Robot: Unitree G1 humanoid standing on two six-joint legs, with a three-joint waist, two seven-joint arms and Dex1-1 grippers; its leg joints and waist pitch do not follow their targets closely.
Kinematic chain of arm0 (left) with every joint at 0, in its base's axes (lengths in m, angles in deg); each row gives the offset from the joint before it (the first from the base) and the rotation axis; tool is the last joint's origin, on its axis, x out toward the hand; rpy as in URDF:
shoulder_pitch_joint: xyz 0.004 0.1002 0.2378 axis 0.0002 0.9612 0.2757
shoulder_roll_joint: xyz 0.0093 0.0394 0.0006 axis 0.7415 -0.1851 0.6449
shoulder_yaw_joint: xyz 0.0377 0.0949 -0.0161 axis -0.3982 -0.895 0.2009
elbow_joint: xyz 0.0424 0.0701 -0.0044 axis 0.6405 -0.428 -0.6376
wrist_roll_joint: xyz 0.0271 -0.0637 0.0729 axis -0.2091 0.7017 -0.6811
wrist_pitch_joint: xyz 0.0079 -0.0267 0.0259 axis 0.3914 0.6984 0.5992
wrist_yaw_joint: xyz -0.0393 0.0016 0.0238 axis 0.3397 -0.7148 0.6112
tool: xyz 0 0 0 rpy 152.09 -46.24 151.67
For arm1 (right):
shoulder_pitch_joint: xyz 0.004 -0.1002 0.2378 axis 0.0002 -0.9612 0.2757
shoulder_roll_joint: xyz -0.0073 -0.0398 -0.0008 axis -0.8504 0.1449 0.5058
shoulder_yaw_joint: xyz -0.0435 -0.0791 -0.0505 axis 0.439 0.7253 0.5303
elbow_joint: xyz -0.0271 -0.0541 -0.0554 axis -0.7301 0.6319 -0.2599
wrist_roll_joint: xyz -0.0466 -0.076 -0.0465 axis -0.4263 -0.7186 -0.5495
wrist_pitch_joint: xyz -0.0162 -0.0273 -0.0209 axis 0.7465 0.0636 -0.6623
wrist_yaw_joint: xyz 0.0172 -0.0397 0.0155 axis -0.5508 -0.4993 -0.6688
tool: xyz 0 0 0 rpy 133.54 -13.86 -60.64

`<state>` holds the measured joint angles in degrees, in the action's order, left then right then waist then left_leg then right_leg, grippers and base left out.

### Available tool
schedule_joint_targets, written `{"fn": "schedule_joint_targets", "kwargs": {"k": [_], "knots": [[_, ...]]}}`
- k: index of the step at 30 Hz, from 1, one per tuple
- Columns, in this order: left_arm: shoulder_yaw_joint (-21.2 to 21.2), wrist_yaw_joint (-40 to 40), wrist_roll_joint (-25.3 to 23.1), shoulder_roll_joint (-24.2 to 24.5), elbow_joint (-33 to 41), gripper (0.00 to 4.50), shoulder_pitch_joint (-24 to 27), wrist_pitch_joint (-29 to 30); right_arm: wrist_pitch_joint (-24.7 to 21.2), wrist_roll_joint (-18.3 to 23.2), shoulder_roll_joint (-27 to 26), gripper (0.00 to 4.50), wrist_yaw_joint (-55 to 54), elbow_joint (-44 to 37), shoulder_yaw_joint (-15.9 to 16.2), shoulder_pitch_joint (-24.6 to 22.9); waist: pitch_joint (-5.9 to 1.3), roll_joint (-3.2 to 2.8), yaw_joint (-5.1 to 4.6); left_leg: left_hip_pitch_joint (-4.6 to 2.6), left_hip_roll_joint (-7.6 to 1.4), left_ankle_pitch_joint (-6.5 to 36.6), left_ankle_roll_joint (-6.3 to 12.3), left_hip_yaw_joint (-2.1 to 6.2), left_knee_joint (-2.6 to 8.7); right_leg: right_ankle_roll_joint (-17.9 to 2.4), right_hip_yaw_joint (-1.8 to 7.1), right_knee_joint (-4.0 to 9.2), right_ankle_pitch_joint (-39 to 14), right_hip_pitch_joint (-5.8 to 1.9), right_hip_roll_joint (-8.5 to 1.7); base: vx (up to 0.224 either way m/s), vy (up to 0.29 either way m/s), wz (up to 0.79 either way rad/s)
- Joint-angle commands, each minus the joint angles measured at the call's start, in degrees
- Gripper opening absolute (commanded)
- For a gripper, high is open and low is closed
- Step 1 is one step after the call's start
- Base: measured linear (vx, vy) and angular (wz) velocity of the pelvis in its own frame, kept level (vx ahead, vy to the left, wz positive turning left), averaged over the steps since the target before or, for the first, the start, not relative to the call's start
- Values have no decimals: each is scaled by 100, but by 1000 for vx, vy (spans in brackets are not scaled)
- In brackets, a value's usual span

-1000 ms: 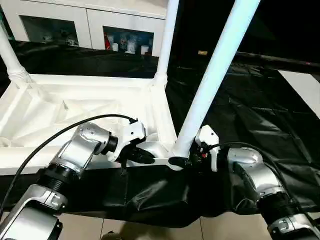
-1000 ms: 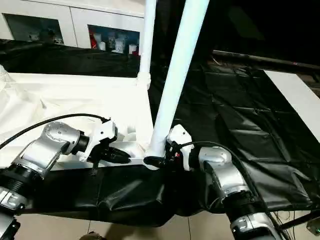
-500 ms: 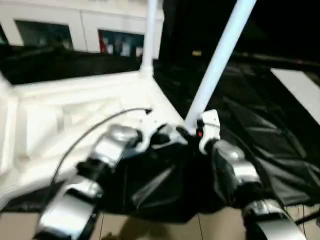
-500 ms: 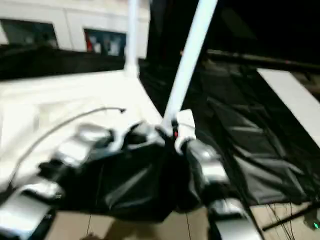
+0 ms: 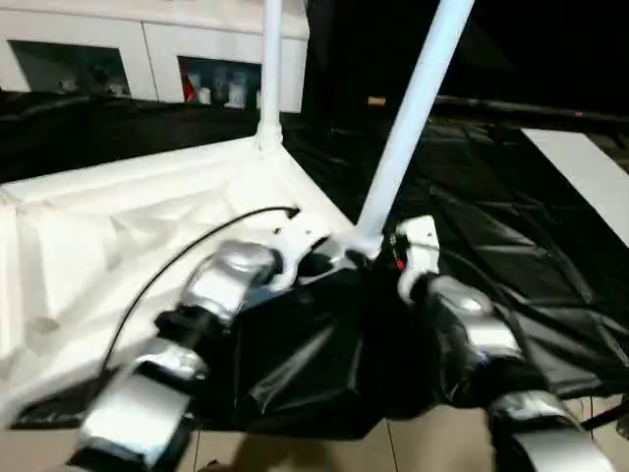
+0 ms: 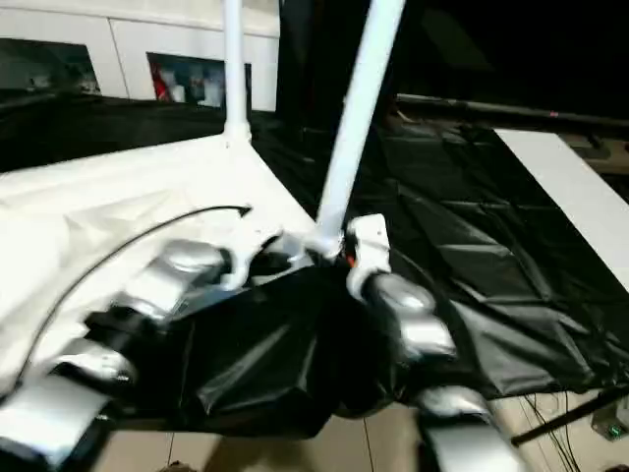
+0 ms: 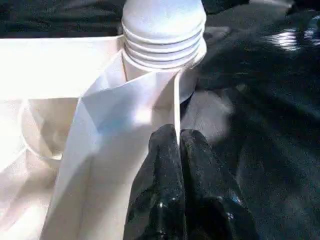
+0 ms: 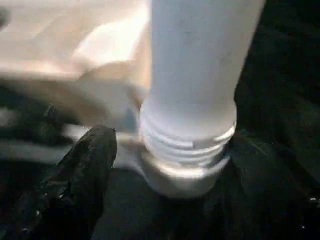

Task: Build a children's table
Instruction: Rotate leg to tighten

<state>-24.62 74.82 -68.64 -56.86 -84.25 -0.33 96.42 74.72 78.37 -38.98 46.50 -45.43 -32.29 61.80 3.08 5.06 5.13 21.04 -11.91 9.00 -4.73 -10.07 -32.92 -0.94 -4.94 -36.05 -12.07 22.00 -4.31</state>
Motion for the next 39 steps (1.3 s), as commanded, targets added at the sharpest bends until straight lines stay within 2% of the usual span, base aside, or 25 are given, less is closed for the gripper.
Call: {"fn": "schedule_joint_targets", "kwargs": {"k": [1,3,4,5,6,7,11,13,16,18,19,22,23,28,29,35,39], "knots": [[-265,470,2,64,159,0,120,-134,93,-135,109,378,594,-375,317,-86,-348,-60,39,-43,-196,1214,129,52,369,-985,334,495,-952,-250,-447,0,0,0],[-379,862,26,246,286,0,177,-191,51,-77,251,378,835,-546,308,-157,-363,-75,41,-42,-193,1071,178,52,361,-1115,329,447,-587,-268,-442,0,0,0],[-494,1288,77,420,456,0,248,-120,51,-51,359,378,1008,-665,315,-200,-359,-77,34,-47,-199,1090,202,49,364,-1164,325,446,-502,-266,-439,0,0,0],[-505,1334,82,437,474,0,256,-114,52,-49,371,378,1026,-678,319,-205,-352,-71,33,-56,-195,1093,225,41,360,-1214,327,446,-489,-260,-442,0,0,0],[-566,1513,88,528,570,0,291,-129,40,-28,419,378,1127,-743,351,-230,-353,-95,40,-68,-195,1101,218,37,359,-1242,330,445,-482,-251,-444,0,0,0],[-689,1877,95,707,748,0,358,-66,6,12,505,378,1318,-869,422,-278,-352,-87,39,-68,-198,1114,208,39,364,-1276,329,445,-488,-256,-445,0,0,0],[-885,2388,44,996,1020,0,461,6,-42,8,618,378,1581,-1075,540,-364,-317,-138,100,-124,-231,1478,69,42,407,-1229,338,488,-910,-211,-453,0,0,0],[-910,2430,25,1059,1098,0,489,15,-67,-27,644,378,1665,-1179,590,-417,-311,-147,137,-155,-239,1622,-11,41,420,-1210,344,500,-1042,-187,-453,0,0,0],[-885,2205,-85,1064,1047,0,484,-79,-91,-75,631,378,1699,-1266,644,-471,-316,-138,144,-121,-228,1675,-78,53,432,-1138,344,493,-1100,-211,-454,0,0,0],[-819,2040,-100,997,960,0,451,-50,-78,-107,618,378,1699,-1273,669,-491,-318,-118,149,-127,-225,1679,-80,49,424,-1111,346,508,-1160,-205,-465,0,0,0],[-799,2038,-74,977,985,44,438,63,-66,-135,615,383,1693,-1278,691,-504,-318,-120,156,-135,-224,1680,-80,44,418,-1112,351,510,-1192,-196,-468,0,0,0],[-805,1957,-121,974,1002,55,429,-3,-85,-165,634,383,1719,-1327,731,-527,-315,-106,157,-114,-222,1653,-74,55,428,-1045,349,520,-1286,-206,-465,0,0,0],[-813,1926,-145,983,1005,55,434,-39,-97,-169,642,383,1726,-1350,738,-535,-331,-124,165,-109,-225,1583,-73,61,421,-1032,348,506,-1217,-217,-472,0,0,0],[-748,1898,-79,947,993,55,442,36,-125,-168,669,383,1719,-1395,723,-545,-332,-114,140,-94,-213,1436,-20,51,409,-1094,345,481,-928,-221,-452,0,0,0],[-724,1867,-76,936,986,27,442,39,-124,-170,668,383,1721,-1397,721,-550,-334,-110,136,-96,-212,1429,-11,48,406,-1113,344,477,-896,-221,-450,0,0,0],[-602,1887,34,880,1004,6,461,40,-116,-174,670,383,1718,-1448,718,-587,-319,-106,137,-103,-214,1585,-34,53,416,-1061,346,515,-1227,-213,-464,0,0,0],[-422,1818,208,803,1047,6,540,-100,-113,-160,674,383,1722,-1459,725,-594,-327,-102,134,-86,-214,1488,-20,55,412,-1069,345,498,-1093,-223,-458,0,0,0]]}}
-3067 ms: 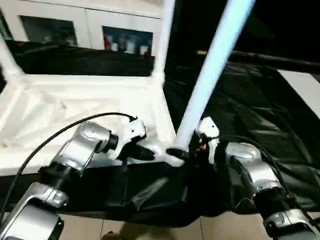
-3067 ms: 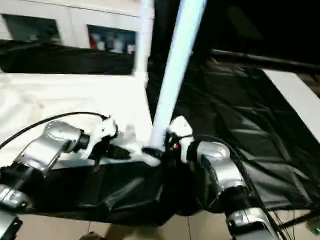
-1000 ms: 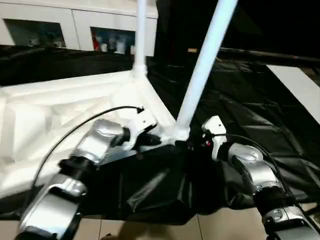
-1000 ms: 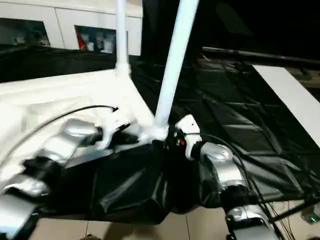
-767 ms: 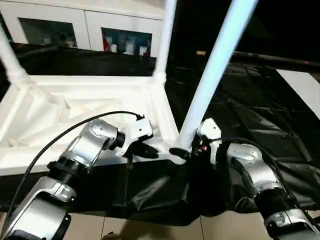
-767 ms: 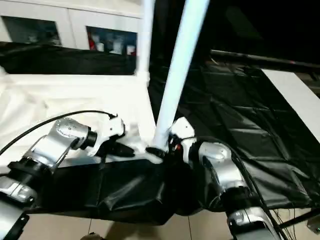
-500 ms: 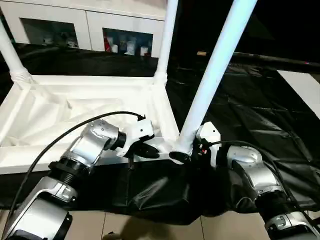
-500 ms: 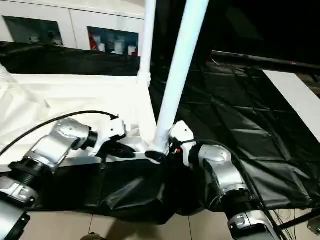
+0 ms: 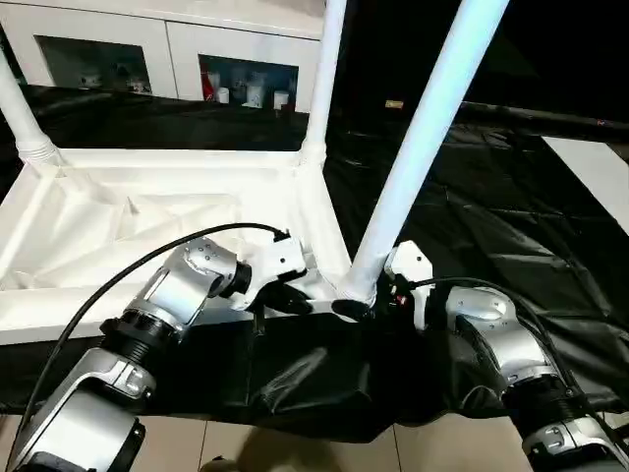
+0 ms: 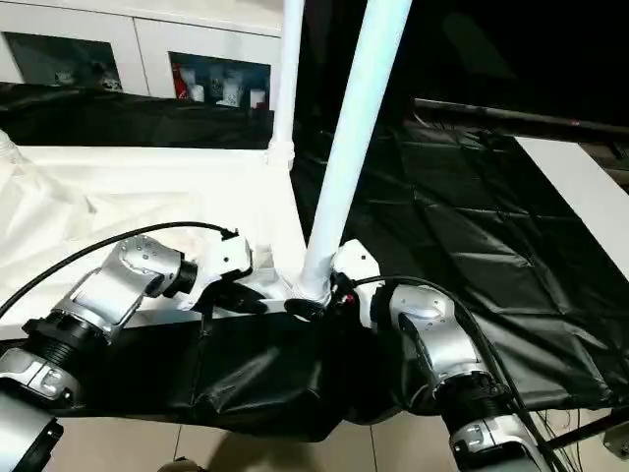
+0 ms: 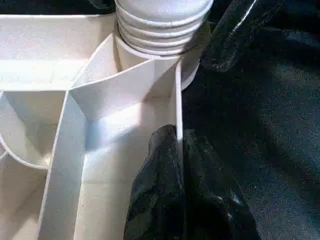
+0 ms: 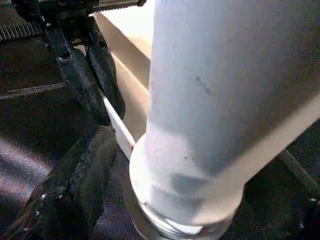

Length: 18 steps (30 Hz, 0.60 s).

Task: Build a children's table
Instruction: Rotate leg to tighten

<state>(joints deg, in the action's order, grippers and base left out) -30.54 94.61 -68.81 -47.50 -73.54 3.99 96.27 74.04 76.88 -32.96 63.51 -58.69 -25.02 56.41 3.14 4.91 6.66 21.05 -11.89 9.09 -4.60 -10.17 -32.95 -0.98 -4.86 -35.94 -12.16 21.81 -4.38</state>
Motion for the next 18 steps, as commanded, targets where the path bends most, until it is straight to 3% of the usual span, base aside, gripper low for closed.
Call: {"fn": "schedule_joint_targets", "kwargs": {"k": [1,10,18], "knots": [[230,-187,282,-155,-4,6,141,-133,-42,-9,70,383,18,-139,0,-61,-331,-90,-22,-92,-215,1486,-25,63,414,-1073,335,486,-1070,-200,-449,0,0,0],[419,-93,585,-150,417,6,687,-156,-9,12,-2,383,-49,-79,-24,-70,-332,-86,-34,-83,-216,1417,39,52,412,-1105,338,471,-971,-199,-440,0,0,0],[60,100,213,99,569,6,856,12,39,-37,-10,383,-55,15,3,-17,-339,-57,-45,-82,-208,1205,84,39,396,-1096,344,443,-804,-211,-435,0,0,0]]}}
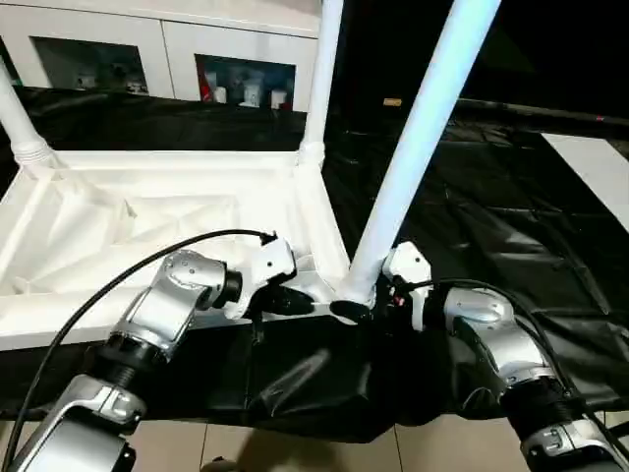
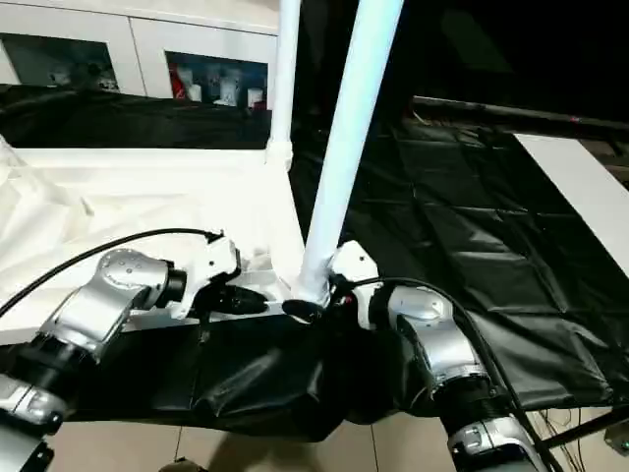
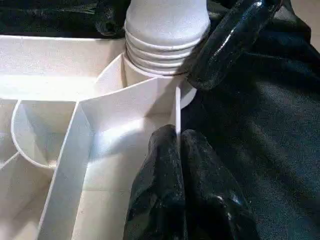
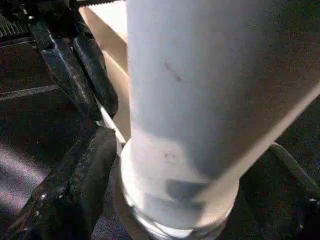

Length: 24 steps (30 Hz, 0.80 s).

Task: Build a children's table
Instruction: Rotate leg to tighten

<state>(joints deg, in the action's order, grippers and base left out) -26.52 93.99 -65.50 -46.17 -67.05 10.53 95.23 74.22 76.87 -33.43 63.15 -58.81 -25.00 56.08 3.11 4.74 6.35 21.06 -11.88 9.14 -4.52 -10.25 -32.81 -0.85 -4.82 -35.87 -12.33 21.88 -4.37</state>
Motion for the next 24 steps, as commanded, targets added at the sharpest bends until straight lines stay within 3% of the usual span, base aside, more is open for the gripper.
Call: {"fn": "schedule_joint_targets", "kwargs": {"k": [1,3,4,9,14,21,24], "knots": [[-477,202,-265,59,-73,6,200,162,10,-26,22,383,-27,57,-15,47,-335,-43,-11,-85,-210,1169,87,46,381,-1109,339,437,-761,-216,-436,0,0,0],[-520,135,-357,71,-111,6,168,194,-70,54,-17,383,-19,103,-78,81,-336,-42,-17,-86,-210,1146,86,45,382,-1113,337,433,-716,-215,-429,0,0,0],[-515,98,-370,60,-124,0,154,203,-99,85,-29,354,-9,113,-96,86,-337,-45,-24,-92,-210,1164,84,45,383,-1124,336,430,-714,-214,-427,0,0,0],[-493,61,-357,25,-155,0,86,257,-143,135,-46,312,15,76,-106,50,-325,-45,-23,-98,-211,1355,23,50,395,-1066,339,465,-1017,-207,-440,0,0,0],[-448,-4,-325,2,-225,0,-4,273,-201,180,-53,275,61,6,-92,-46,-336,-45,-19,-97,-207,1305,12,50,388,-1072,341,452,-895,-211,-433,0,0,0],[-343,-157,-313,-52,-264,0,-25,318,-204,152,-160,269,-170,90,-140,-63,-337,-46,-17,-98,-207,1282,13,50,389,-1107,337,442,-811,-210,-430,0,0,0],[-139,-857,-349,-375,-499,0,-158,435,-252,6,-448,269,-957,473,-295,-6,-313,-43,-33,-112,-205,1513,-82,55,408,-1050,339,493,-1270,-181,-449,0,0,0]]}}
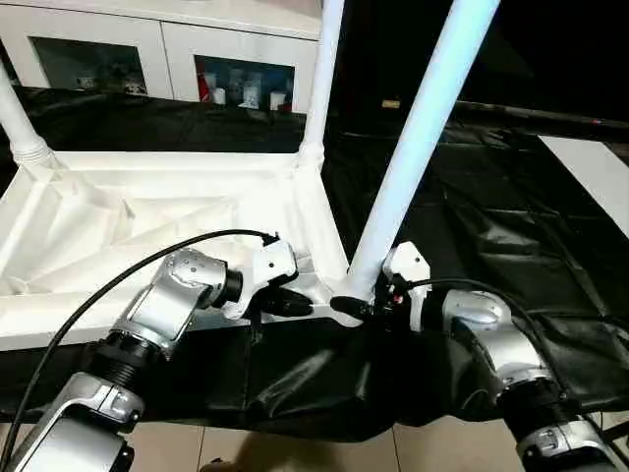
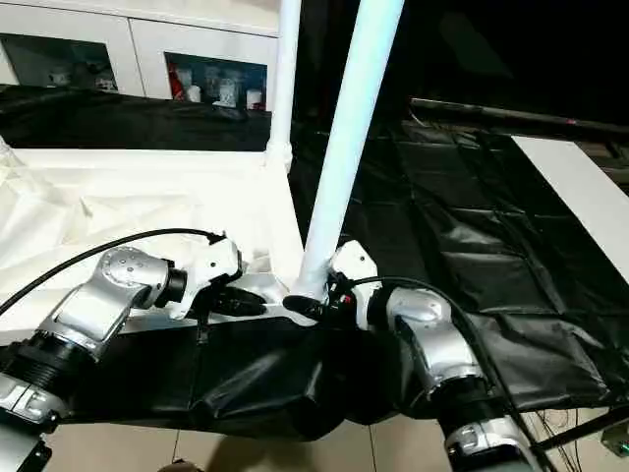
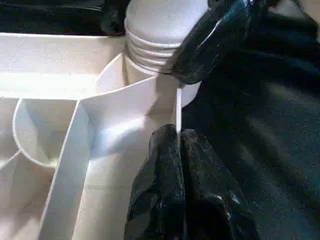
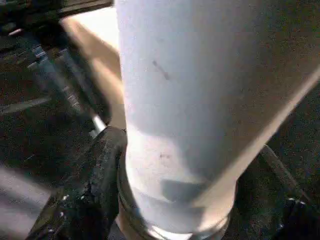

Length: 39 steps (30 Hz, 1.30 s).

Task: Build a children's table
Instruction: Rotate leg to tighten

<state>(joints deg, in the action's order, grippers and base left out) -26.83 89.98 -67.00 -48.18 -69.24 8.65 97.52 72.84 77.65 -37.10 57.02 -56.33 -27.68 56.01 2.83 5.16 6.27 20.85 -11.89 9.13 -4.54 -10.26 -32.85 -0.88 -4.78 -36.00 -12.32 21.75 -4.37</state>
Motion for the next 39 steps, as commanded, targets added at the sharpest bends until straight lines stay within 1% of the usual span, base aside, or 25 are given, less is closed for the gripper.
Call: {"fn": "schedule_joint_targets", "kwargs": {"k": [1,2,3,4,6,8,10,11,13,15,16,17,18,19,20,21,22,23,25,28,29,30,32,36,39], "knots": [[-81,-544,-202,-215,-311,0,11,229,-114,-91,-110,268,-424,263,-36,9,-279,-81,-29,-103,-207,1658,-142,66,420,-980,333,534,-1553,-157,-456,0,0,0],[-61,-611,-205,-246,-335,0,-4,247,-114,-106,-132,268,-484,292,-44,14,-276,-71,-27,-107,-210,1720,-163,73,422,-936,332,548,-1676,-155,-460,0,0,0],[57,-1103,-232,-509,-504,0,-128,395,-185,-149,-400,268,-1154,618,-190,176,-273,-76,-32,-99,-208,1815,-182,86,428,-857,331,571,-1890,-154,-468,0,0,0],[95,-1247,-230,-601,-555,0,-172,461,-215,-159,-499,268,-1404,744,-246,248,-269,-78,-63,-109,-209,1929,-248,97,437,-855,330,575,-2019,-118,-463,0,0,0],[185,-1652,-246,-850,-666,0,-293,711,-331,-167,-759,268,-2109,1128,-412,487,-273,-71,-114,-100,-202,2009,-328,115,443,-822,327,577,-2190,-120,-471,0,0,0],[265,-1975,-252,-1070,-807,0,-421,891,-398,-190,-980,268,-2778,1515,-558,750,-282,-85,-164,-94,-202,2048,-381,130,444,-778,322,578,-2199,-119,-469,0,0,0],[311,-2340,-311,-1248,-1046,0,-574,913,-452,-147,-1188,268,-3326,1893,-722,1039,-288,-83,-180,-78,-191,2038,-353,128,438,-727,324,576,-2017,-125,-454,0,0,0],[316,-2485,-344,-1315,-1196,0,-655,882,-460,-155,-1281,268,-3490,2074,-739,1190,-299,-80,-185,-83,-181,1997,-332,114,428,-733,337,569,-1884,-108,-447,0,0,0],[304,-2574,-392,-1355,-1335,0,-722,836,-403,-220,-1350,268,-3539,2218,-693,1312,-301,-81,-186,-107,-173,1991,-297,97,413,-752,341,574,-1794,-90,-440,0,0,0],[277,-2582,-443,-1336,-1396,0,-747,810,-309,-313,-1373,268,-3457,2239,-610,1345,-309,-74,-167,-79,-177,1823,-232,86,411,-770,348,556,-1538,-122,-442,0,0,0],[276,-2586,-449,-1333,-1406,0,-750,807,-295,-327,-1378,268,-3440,2240,-599,1349,-318,-53,-149,-69,-179,1654,-184,77,401,-798,349,528,-1314,-138,-441,0,0,0],[291,-2604,-479,-1289,-1440,0,-768,824,-188,-277,-1441,268,-3100,2188,-582,1349,-317,-39,-147,-63,-174,1562,-141,63,401,-823,349,515,-1161,-144,-430,0,0,0],[302,-2605,-485,-1263,-1446,0,-772,835,-173,-178,-1471,303,-2843,2117,-599,1328,-320,-42,-140,-65,-173,1529,-123,62,398,-827,348,514,-1138,-153,-436,0,0,0],[306,-2598,-492,-1233,-1444,0,-771,845,-175,-96,-1480,323,-2630,2026,-604,1296,-310,-39,-140,-65,-173,1537,-90,59,400,-829,347,524,-1182,-154,-433,0,0,0],[291,-2566,-498,-1184,-1437,0,-769,852,-178,-58,-1452,337,-2425,1912,-560,1256,-305,-33,-133,-63,-173,1575,-54,59,404,-810,344,535,-1258,-164,-433,0,0,0],[282,-2529,-495,-1153,-1426,0,-764,858,-177,-74,-1415,344,-2314,1840,-504,1227,-301,-45,-136,-49,-175,1592,-48,70,411,-794,343,537,-1319,-169,-435,0,0,0],[278,-2518,-493,-1144,-1423,0,-762,860,-175,-83,-1404,355,-2289,1824,-486,1220,-298,-37,-158,-27,-176,1621,-64,83,426,-756,335,549,-1473,-181,-441,0,0,0],[242,-2443,-482,-1083,-1439,0,-768,841,-140,-150,-1313,355,-2124,1770,-374,1202,-288,-55,-178,-28,-173,1709,-96,98,439,-715,322,570,-1722,-177,-439,0,0,0],[51,-1969,-492,-843,-1369,0,-713,616,-82,-255,-935,380,-1472,1337,-76,1034,-278,-54,-179,-48,-178,1839,-107,101,439,-662,322,620,-1955,-161,-440,0,0,0],[-13,-1814,-506,-769,-1323,0,-686,516,-82,-245,-831,387,-1276,1178,-22,967,-282,-38,-227,-26,-183,1813,-75,113,448,-683,328,603,-1923,-168,-440,0,0,0],[-199,-1259,-490,-517,-1106,0,-591,576,-145,-171,-500,387,-646,733,70,760,-279,-31,-229,-46,-187,1821,-59,113,445,-712,323,621,-1954,-165,-444,0,0,0],[-268,-1033,-470,-416,-1009,0,-550,633,-172,-154,-370,387,-409,575,99,683,-286,-34,-210,-57,-192,1800,-22,106,429,-719,333,616,-1878,-167,-448,0,0,0],[-458,-508,-434,-170,-791,0,-439,518,-180,-175,-131,387,-48,373,149,561,-290,-53,-216,-53,-200,1603,80,84,426,-912,344,566,-1368,-167,-431,0,0,0],[-684,242,-334,195,-503,0,-261,437,-251,-100,208,387,425,32,276,395,-296,-62,-204,-72,-208,1422,101,70,426,-1081,336,530,-1065,-177,-422,0,0,0],[-744,555,-263,353,-278,0,-165,448,-353,7,313,387,674,-234,298,311,-287,-73,-144,-110,-217,1461,75,60,435,-1139,334,524,-1034,-167,-419,0,0,0]]}}
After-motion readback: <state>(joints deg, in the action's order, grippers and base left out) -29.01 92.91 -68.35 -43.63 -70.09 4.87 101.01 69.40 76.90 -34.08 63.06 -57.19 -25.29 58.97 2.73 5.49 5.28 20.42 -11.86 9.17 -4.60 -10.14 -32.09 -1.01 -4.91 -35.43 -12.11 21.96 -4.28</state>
